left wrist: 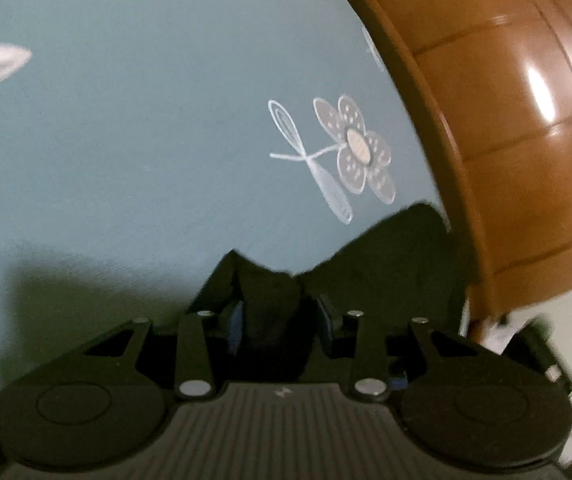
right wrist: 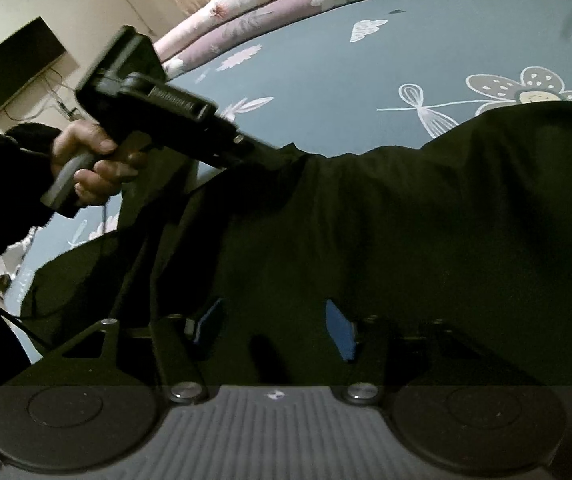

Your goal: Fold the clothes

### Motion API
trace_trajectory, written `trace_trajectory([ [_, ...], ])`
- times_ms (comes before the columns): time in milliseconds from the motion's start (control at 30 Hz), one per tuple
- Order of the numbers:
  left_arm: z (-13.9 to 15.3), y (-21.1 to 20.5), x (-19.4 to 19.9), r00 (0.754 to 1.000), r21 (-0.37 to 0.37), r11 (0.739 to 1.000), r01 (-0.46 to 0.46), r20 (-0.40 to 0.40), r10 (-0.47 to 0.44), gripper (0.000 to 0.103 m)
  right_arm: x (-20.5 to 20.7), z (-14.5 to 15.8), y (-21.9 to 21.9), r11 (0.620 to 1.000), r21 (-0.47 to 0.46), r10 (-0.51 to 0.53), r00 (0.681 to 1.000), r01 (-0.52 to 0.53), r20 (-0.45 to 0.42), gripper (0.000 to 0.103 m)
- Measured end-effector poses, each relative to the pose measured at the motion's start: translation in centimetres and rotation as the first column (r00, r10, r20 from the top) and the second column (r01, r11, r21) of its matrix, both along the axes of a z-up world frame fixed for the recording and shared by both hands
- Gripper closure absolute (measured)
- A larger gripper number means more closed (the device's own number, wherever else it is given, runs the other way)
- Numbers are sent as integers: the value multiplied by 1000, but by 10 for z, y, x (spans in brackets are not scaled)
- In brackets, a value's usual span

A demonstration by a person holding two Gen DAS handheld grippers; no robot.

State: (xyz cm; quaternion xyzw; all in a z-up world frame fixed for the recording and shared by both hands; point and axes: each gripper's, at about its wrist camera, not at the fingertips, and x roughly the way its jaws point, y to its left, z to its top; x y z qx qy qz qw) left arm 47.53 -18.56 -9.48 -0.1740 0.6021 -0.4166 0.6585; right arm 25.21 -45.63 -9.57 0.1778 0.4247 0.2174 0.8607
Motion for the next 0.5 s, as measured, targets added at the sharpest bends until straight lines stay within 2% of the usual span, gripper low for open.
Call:
trace_trajectory([
  [100,-8,1,4,996,-56,997,-54,-73,50,69,0,0,-3,1000,16,3,1000,-3,0,41],
  [133,-7,0,3,996,-58,996,-60,-69,56,71,-1,0,-4,1000,20,3,1000,-3,1,41],
  [200,1,2,3,997,-44,997,-71,-33,70,100,-3,0,-5,1000,24,2,1000,-2,1,41],
  [333,28,2,18,993,-55,995,-89,73,93,100,-2,-1,-5,1000,21,3,1000,-3,3,41],
  [400,36,2,30,989,-91,990,-106,90,114,100,-1,-1,-5,1000,20,4,1000,-4,4,41],
  [500,46,0,34,987,-83,992,-96,121,106,100,-3,-1,-5,1000,14,1,1000,-1,4,41],
])
